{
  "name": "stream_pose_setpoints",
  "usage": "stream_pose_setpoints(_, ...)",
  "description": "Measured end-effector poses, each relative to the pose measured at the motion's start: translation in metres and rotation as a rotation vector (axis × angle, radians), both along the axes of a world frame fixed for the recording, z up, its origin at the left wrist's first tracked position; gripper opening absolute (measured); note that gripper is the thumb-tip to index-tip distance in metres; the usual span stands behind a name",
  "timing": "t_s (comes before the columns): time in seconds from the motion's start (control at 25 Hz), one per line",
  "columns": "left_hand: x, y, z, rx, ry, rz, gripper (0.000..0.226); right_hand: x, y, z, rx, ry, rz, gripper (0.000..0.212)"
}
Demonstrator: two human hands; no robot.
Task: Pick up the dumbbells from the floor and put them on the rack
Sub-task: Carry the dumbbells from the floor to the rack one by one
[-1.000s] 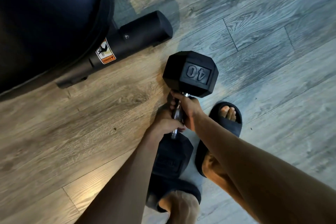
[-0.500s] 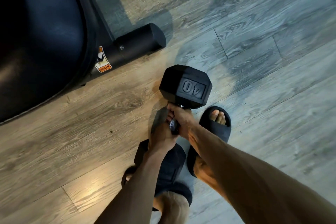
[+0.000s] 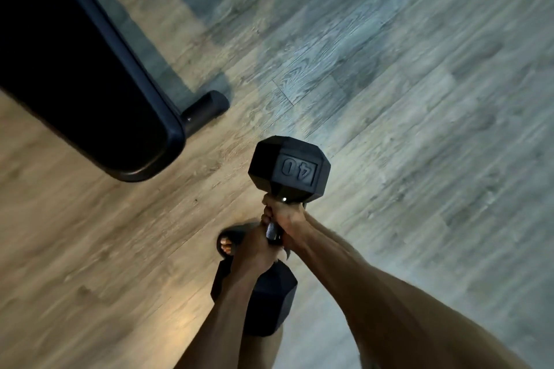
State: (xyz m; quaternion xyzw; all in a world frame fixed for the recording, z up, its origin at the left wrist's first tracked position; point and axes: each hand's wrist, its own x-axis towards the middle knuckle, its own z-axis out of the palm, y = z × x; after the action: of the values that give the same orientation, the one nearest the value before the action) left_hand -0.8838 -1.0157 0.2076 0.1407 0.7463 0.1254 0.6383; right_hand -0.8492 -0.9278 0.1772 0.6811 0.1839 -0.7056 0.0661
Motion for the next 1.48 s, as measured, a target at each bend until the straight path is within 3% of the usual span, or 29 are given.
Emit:
stream_pose_setpoints(0.2, 0.01, -0.002, 0.137, 0.001, 0.049, -0.047, 0.018, 0.014, -0.003, 0.144, 0.027, 0.063, -0.052, 0.027)
stream_pose_setpoints(0.36, 0.025, 0.003, 0.209, -0.012, 0.008, -0.054, 0.004, 0.034, 0.001, 0.229, 0.033, 0.091, -0.067, 0.032)
stream_pose_setpoints(0.64, 0.036, 0.053, 0.234, 0.023, -0.021, -0.142, 0.014, 0.055, 0.047, 0.265, 0.075, 0.066, -0.127, 0.032)
stream_pose_setpoints(0.92, 0.019, 0.165, 0.264, 0.035, 0.035, -0.185, 0.024, 0.042, 0.155, 0.296, 0.163, 0.083, -0.181, 0.028)
stream_pose_setpoints(1.16, -0.014, 0.28, 0.295, 0.141, 0.053, -0.206, 0.014, 0.006, 0.269, 0.314, 0.251, 0.074, -0.159, 0.027)
stream_pose_setpoints(1.32, -0.048, 0.363, 0.272, 0.153, 0.012, -0.125, 0.015, -0.034, 0.358, 0.313, 0.307, 0.055, -0.126, 0.024)
stream_pose_setpoints(1.48, -0.091, 0.452, 0.236, 0.144, 0.009, -0.147, 0.035, -0.075, 0.446, 0.316, 0.325, 0.048, -0.138, 0.021)
